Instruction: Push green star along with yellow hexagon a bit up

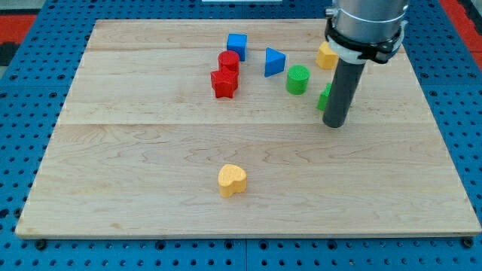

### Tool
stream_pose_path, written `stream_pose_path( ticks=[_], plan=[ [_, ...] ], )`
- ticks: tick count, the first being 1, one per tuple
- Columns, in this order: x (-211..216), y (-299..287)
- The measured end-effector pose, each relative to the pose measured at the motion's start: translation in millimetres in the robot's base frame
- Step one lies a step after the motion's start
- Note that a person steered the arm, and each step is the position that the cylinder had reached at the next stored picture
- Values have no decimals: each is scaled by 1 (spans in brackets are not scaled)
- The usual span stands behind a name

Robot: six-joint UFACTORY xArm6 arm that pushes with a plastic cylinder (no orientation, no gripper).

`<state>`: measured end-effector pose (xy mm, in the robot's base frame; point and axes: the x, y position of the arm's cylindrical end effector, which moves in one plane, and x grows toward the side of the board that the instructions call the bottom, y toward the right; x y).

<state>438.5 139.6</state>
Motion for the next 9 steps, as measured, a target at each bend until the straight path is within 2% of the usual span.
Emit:
stream_pose_path(
  ticks=[2, 4, 5, 7, 8, 9],
  plan=[
    [-39, -1],
    [-24, 29],
    [-35, 44],
    [-68, 28],
    [-30, 32],
    [-24, 7]
  ],
)
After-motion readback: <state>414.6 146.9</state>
